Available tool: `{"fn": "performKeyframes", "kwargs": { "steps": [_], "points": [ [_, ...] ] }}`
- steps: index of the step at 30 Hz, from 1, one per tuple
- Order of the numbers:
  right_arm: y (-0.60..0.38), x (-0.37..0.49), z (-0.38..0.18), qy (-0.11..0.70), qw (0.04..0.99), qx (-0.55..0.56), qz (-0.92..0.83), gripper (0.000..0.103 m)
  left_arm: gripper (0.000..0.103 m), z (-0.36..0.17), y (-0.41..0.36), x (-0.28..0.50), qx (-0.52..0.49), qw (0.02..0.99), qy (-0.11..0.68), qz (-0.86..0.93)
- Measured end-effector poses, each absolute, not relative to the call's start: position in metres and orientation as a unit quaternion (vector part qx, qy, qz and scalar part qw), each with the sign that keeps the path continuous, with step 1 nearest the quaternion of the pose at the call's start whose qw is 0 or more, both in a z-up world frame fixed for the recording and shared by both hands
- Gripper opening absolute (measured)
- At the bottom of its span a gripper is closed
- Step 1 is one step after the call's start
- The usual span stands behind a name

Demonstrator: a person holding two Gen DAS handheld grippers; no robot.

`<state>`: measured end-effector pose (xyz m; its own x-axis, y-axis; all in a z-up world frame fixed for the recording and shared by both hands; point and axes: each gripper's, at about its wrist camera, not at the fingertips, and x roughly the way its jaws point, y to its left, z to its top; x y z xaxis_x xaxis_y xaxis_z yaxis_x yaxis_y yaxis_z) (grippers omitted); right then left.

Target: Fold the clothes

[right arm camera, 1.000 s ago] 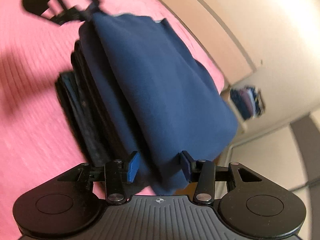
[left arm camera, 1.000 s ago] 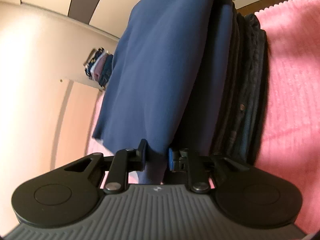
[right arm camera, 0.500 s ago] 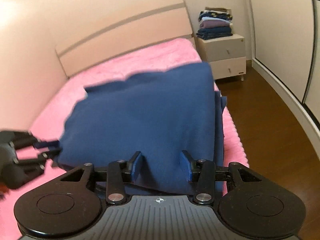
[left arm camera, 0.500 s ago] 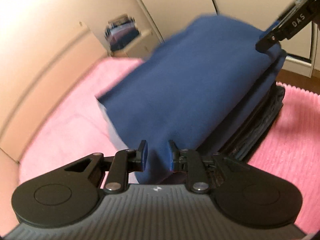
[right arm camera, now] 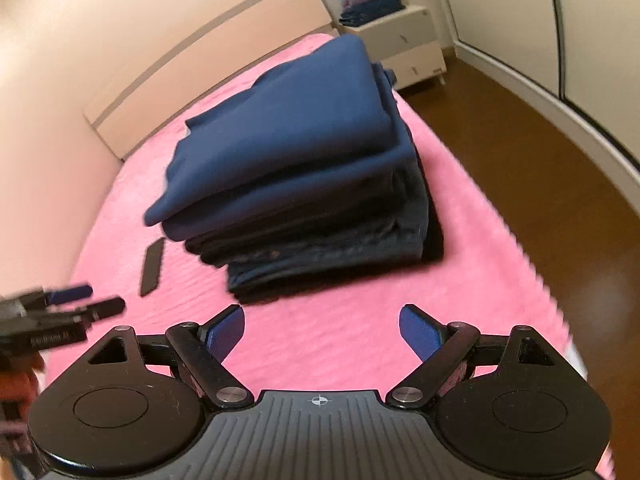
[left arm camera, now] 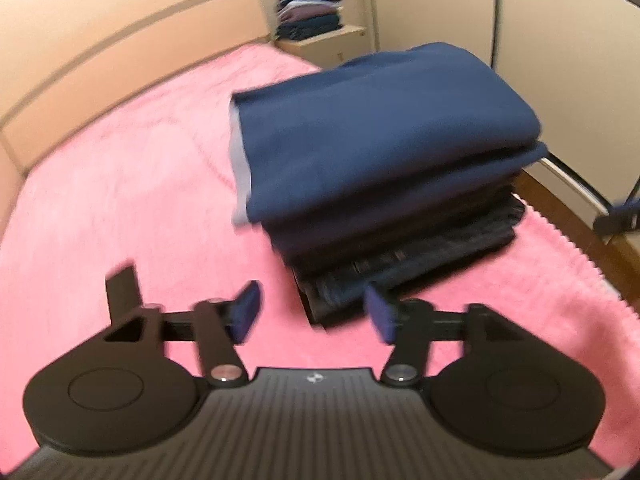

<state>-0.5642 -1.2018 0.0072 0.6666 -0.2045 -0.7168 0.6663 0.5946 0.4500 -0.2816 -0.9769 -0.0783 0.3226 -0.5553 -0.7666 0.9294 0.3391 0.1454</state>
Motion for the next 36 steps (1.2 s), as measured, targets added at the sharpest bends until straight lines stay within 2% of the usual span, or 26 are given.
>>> {"fn": "performKeyframes", "kwargs": {
  "steps": [4, 8, 11, 12, 14, 23, 36],
  "points": [
    [-1.190, -0.571, 0.025, 0.322, 0.842, 0.350, -0.257, 0.087, 0.091, -0.063, -0.945, -0.301, 0.263, 0.766, 0.352, -0.470],
    [-1.188, -0.573, 0.042, 0.316, 0.852, 0.324, -0.264, 0.088, 0.100, -0.045, -0.930, -0.303, 0.213, 0.788, 0.377, -0.438],
    [-1.186, -0.572, 0.055, 0.309, 0.857, 0.309, -0.275, 0.090, 0.101, -0.030, -0.920, -0.304, 0.189, 0.802, 0.379, -0.421],
    [-1.182, -0.574, 0.063, 0.307, 0.859, 0.300, -0.281, 0.097, 0.101, -0.024, -0.918, -0.305, 0.186, 0.804, 0.375, -0.423],
    [-1.171, -0.577, 0.075, 0.299, 0.863, 0.279, -0.297, 0.102, 0.101, -0.015, -0.913, -0.307, 0.180, 0.804, 0.366, -0.432],
    [-1.102, -0.592, 0.107, 0.282, 0.851, 0.274, -0.348, 0.102, 0.101, 0.001, -0.883, -0.331, 0.204, 0.770, 0.348, -0.495],
    [-1.043, -0.603, 0.124, 0.261, 0.834, 0.290, -0.390, 0.102, 0.101, 0.018, -0.837, -0.345, 0.198, 0.764, 0.369, -0.490]
  ]
}}
